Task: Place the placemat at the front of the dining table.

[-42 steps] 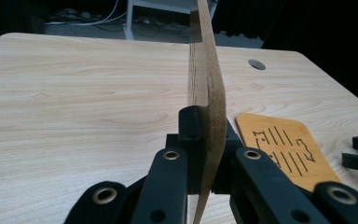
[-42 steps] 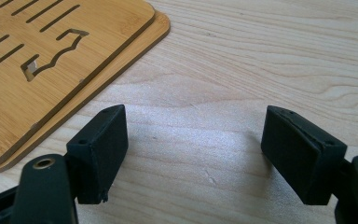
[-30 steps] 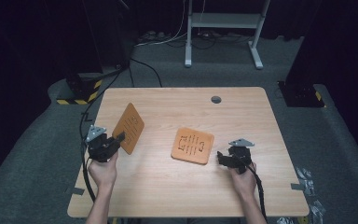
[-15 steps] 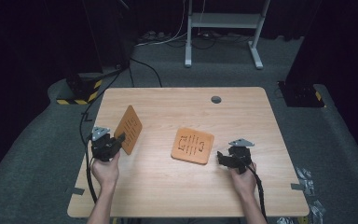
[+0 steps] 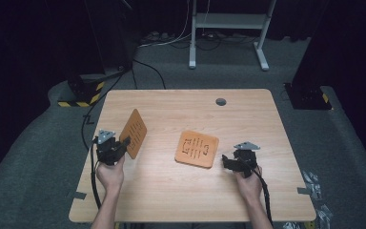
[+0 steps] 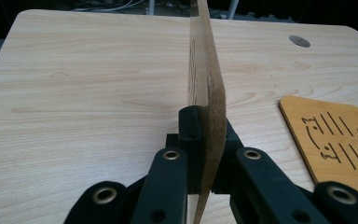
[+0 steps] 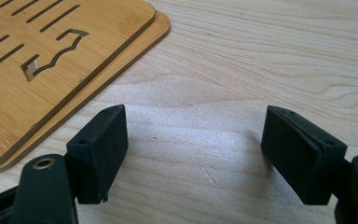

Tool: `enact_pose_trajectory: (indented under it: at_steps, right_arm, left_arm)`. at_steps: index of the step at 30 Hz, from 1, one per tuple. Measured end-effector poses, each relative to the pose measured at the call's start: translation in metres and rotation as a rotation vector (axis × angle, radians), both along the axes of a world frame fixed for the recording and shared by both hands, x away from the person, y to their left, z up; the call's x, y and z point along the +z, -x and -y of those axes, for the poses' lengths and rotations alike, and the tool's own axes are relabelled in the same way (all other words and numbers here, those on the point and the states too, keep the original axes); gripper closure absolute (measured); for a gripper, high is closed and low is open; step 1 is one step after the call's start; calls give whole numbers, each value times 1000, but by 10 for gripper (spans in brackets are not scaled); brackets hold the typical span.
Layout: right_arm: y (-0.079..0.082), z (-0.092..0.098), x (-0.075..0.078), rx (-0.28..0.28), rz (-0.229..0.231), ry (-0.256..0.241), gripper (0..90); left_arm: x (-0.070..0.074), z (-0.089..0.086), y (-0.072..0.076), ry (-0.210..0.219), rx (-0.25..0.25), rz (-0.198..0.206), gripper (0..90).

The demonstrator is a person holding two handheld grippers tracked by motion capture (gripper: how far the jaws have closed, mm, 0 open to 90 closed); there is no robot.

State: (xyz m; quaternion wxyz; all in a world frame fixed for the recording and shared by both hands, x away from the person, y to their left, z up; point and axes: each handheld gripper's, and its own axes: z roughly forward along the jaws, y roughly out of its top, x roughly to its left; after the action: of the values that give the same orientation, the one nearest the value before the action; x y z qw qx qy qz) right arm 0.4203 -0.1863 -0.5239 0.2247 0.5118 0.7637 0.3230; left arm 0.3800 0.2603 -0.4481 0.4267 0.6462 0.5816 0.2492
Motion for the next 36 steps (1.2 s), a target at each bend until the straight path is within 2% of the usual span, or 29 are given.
enact_pose_trajectory:
  at_steps: [16,18,21,31,36]
  right_arm:
    - [0,0,0,1,0,0,228]
    - [0,0,0,1,0,0,228]
    - [0,0,0,1,0,0,228]
    - [0,0,0,0,0,0,228]
    - [0,0,0,1,0,0,228]
  left_arm:
    - [-9,3,-3,19,0,-23,859]
    - [-11,2,-4,-3,-7,-24,859]
    - [-13,1,-3,13,2,-25,858]
    - [-14,-2,-3,-20,10,-32,850]
    - [-13,-4,-4,-14,16,-33,851]
